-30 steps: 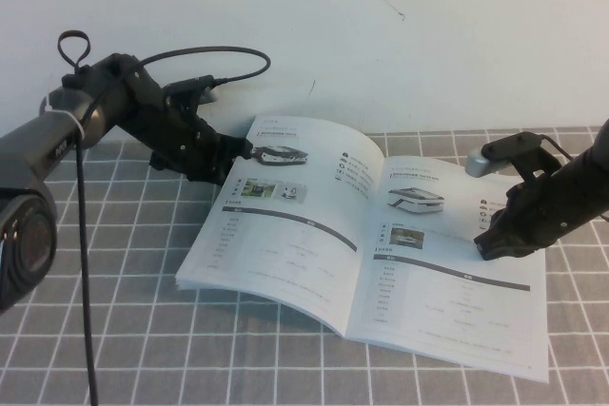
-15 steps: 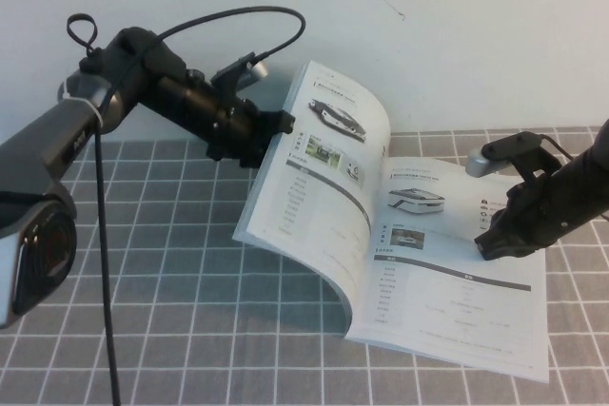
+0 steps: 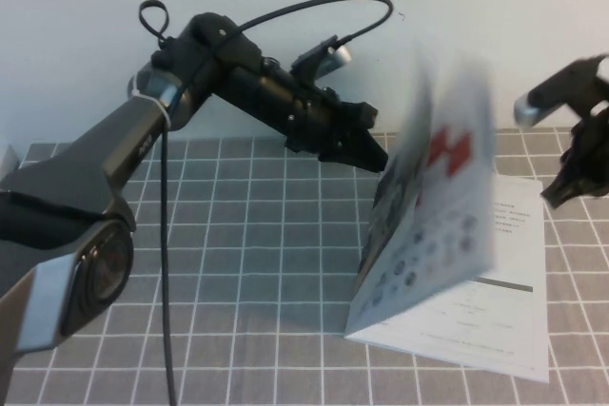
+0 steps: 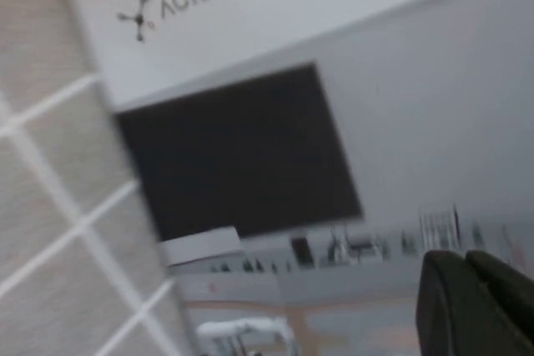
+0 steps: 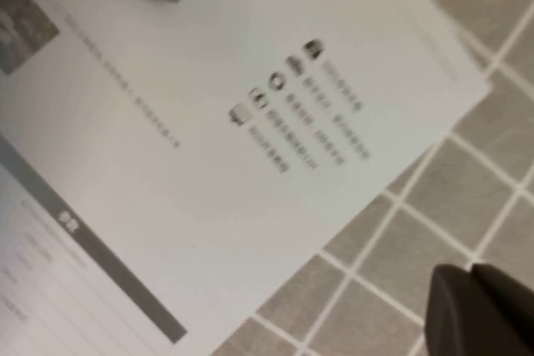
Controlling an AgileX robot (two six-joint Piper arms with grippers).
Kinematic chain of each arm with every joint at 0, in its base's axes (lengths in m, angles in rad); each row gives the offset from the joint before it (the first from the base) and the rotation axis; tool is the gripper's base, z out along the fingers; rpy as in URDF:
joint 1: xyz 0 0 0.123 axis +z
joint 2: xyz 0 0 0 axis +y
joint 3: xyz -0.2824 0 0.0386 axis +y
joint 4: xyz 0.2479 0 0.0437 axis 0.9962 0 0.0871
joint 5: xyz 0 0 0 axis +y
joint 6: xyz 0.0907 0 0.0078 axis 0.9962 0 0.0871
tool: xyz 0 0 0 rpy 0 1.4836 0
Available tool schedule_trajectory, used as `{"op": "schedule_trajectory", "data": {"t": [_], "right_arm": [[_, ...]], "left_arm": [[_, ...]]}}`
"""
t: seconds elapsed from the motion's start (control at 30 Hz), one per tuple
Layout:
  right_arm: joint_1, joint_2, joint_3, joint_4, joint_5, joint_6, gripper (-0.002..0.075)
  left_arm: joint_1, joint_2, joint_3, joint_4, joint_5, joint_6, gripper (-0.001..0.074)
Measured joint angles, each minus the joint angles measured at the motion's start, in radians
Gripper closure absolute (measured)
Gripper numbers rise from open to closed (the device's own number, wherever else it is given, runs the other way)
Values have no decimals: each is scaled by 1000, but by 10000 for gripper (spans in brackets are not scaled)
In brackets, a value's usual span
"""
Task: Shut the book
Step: 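Close the open booklet and leave it lying on the table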
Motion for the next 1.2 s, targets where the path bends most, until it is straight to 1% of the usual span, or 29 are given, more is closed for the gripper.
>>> {"op": "schedule_trajectory", "data": {"t": [0.1,0.17,0.27,0.33,0.43,0.5,0.67,0.93,1.03,1.2], "right_arm": [[-2,-91,0,-15,0,24,729],[-2,-136,0,29,4,17,729],[-2,-174,-2,172,34,-69,729],[-2,-173,0,287,59,-149,729],[0,-134,21,420,62,-234,729],[0,-84,43,479,50,-265,729],[24,75,57,514,24,-285,729],[144,148,59,530,-84,-318,729],[155,170,59,532,-102,-322,729],[155,220,55,536,-107,-324,729]], "left_arm": [[-30,0,0,0,2,19,738],[-45,0,-9,17,4,26,738],[-54,0,-44,84,8,18,738],[-54,-7,-71,163,15,-4,738],[-52,-42,-103,306,19,-47,738],[-46,-84,-107,385,21,-66,738],[-41,-198,-111,485,28,-74,738],[-41,-348,-116,675,38,-85,738],[-41,-399,-116,716,42,-87,738],[-38,-480,-116,724,52,-78,738]]}}
